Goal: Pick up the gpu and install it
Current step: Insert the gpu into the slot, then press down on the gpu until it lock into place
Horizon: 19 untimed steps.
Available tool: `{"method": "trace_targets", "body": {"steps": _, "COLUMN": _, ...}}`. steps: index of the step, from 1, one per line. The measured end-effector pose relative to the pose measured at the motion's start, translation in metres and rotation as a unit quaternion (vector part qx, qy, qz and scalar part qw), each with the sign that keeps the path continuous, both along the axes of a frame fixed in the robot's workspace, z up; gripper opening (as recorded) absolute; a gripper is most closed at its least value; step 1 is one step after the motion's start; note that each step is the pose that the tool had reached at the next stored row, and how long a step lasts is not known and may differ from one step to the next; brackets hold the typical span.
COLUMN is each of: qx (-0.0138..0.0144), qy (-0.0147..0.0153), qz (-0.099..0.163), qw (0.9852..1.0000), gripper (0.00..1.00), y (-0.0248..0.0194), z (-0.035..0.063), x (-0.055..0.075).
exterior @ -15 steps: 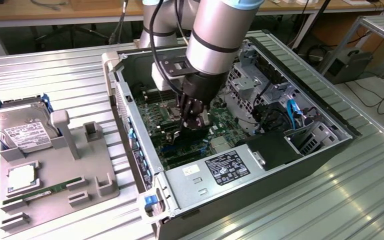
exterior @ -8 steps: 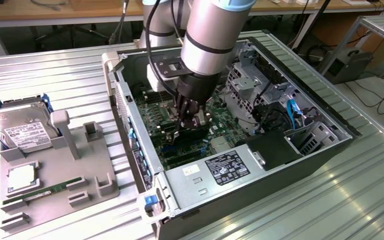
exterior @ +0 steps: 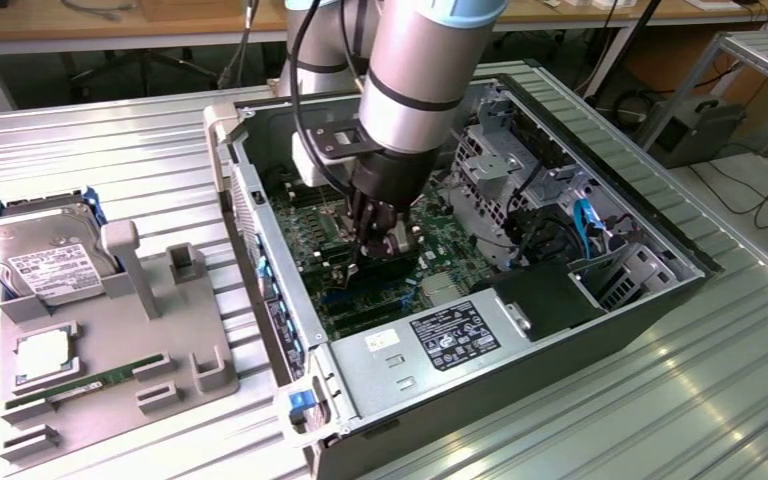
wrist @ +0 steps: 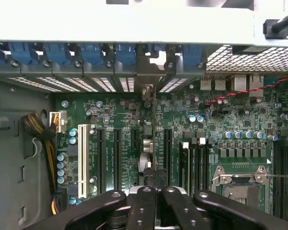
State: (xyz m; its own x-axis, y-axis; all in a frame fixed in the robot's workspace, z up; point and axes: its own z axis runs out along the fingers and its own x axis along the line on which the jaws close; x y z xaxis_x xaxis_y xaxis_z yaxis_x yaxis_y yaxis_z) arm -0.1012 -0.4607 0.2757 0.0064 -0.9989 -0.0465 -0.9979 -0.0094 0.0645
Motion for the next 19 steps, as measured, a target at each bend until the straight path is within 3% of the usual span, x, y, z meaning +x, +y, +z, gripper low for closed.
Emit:
{"method": "trace_targets", "body": {"steps": 6, "qx": 0.0, "qy": -0.0001, "qz": 0.0, "qw": 1.0, "gripper": 0.11, "y": 0.0048, "z": -0.0001, "x": -0.0003}}
{"method": "trace_targets", "body": {"steps": 19, "qx": 0.0, "qy": -0.0001, "qz": 0.0, "qw": 1.0, "gripper": 0.11, "y": 0.0046, "z": -0.0006, "x": -0.0036}}
